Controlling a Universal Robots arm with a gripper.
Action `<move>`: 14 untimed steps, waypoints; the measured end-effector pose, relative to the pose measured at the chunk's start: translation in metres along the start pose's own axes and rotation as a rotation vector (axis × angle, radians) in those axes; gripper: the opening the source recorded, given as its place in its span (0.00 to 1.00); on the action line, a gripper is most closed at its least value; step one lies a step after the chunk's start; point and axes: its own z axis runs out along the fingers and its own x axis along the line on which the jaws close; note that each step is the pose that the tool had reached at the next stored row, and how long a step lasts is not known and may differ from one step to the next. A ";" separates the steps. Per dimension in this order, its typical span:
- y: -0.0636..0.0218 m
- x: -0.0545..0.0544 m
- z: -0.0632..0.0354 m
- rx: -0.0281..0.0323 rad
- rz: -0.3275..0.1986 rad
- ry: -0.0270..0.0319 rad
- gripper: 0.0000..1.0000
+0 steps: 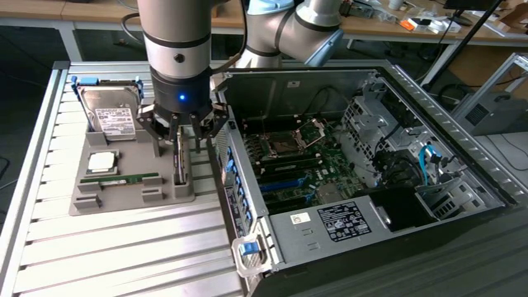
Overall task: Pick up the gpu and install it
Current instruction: 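Pick up the gpu and move the gpu toward the slot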
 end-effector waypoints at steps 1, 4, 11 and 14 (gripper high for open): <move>0.0000 0.000 0.0006 0.0001 0.000 0.0001 0.42; -0.0001 0.000 0.0015 0.0000 0.000 0.0000 0.42; -0.0001 0.000 0.0029 0.0000 0.000 0.0000 0.42; -0.0002 0.000 0.0035 0.0000 0.000 0.0001 0.42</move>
